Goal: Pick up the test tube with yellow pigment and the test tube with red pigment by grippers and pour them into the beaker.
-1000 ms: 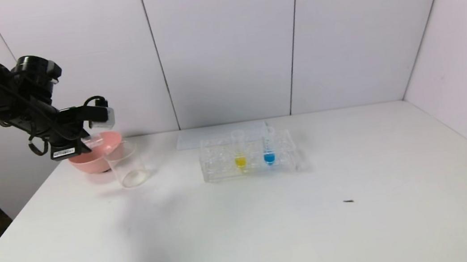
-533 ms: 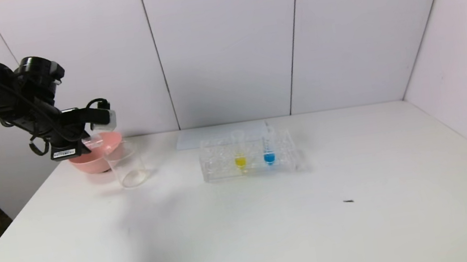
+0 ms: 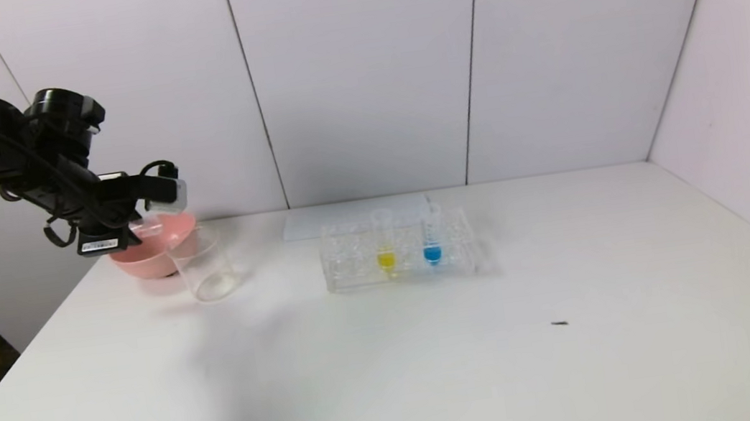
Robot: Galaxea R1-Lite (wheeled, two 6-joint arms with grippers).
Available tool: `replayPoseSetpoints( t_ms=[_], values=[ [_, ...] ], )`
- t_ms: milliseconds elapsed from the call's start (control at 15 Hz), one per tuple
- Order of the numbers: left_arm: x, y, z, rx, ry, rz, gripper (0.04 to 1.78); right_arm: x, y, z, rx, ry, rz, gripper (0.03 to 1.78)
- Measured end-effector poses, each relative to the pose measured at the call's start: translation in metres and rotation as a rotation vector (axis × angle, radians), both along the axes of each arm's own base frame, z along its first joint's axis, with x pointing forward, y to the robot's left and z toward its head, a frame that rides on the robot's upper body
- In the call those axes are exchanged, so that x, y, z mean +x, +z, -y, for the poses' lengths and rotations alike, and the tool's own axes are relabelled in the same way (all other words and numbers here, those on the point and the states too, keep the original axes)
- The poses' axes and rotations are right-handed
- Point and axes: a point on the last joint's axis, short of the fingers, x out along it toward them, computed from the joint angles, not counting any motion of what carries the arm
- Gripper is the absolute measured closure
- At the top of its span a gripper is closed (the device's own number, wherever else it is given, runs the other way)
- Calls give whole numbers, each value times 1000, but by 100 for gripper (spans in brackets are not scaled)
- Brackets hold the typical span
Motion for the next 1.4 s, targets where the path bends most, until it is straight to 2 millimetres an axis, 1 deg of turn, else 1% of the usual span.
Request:
replayPoseSetpoints(
  t_ms=[533, 1400],
  values=[
    [3, -1, 6, 30, 0, 7, 138, 0, 0, 0, 0, 0, 0, 11],
    [9, -9, 17, 63, -5, -1, 138, 0, 0, 0, 0, 0, 0, 11]
  ],
)
